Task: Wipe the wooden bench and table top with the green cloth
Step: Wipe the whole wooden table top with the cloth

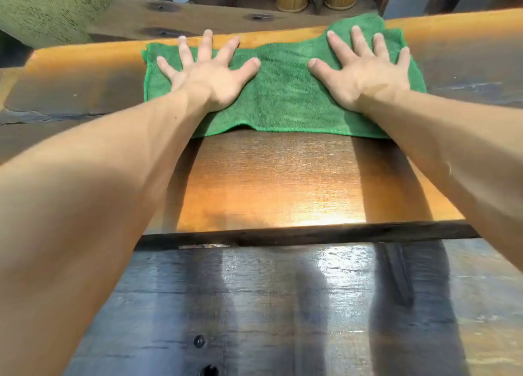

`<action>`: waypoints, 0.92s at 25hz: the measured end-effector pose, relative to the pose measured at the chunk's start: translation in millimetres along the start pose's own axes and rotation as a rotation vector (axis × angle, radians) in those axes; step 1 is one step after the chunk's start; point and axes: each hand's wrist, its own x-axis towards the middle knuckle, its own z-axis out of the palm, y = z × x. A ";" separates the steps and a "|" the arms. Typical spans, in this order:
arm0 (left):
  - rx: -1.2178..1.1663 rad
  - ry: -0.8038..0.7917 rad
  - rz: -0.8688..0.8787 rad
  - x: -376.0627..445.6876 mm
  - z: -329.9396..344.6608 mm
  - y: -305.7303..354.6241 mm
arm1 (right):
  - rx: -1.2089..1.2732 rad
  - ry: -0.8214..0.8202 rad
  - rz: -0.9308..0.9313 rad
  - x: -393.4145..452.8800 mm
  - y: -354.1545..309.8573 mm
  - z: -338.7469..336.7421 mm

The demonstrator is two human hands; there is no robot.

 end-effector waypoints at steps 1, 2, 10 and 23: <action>-0.009 0.002 -0.005 14.1 0.2 3.6 | -0.008 -0.005 0.007 14.5 0.3 -0.1; -0.013 0.009 -0.012 24.6 -0.8 8.1 | -0.013 -0.008 0.018 25.8 1.0 -2.2; -0.092 0.225 -0.118 35.2 0.1 30.2 | 0.014 -0.011 0.076 48.9 2.3 -7.9; 0.040 -0.019 0.091 -142.0 24.4 24.0 | 0.014 -0.030 0.032 -151.1 25.0 8.7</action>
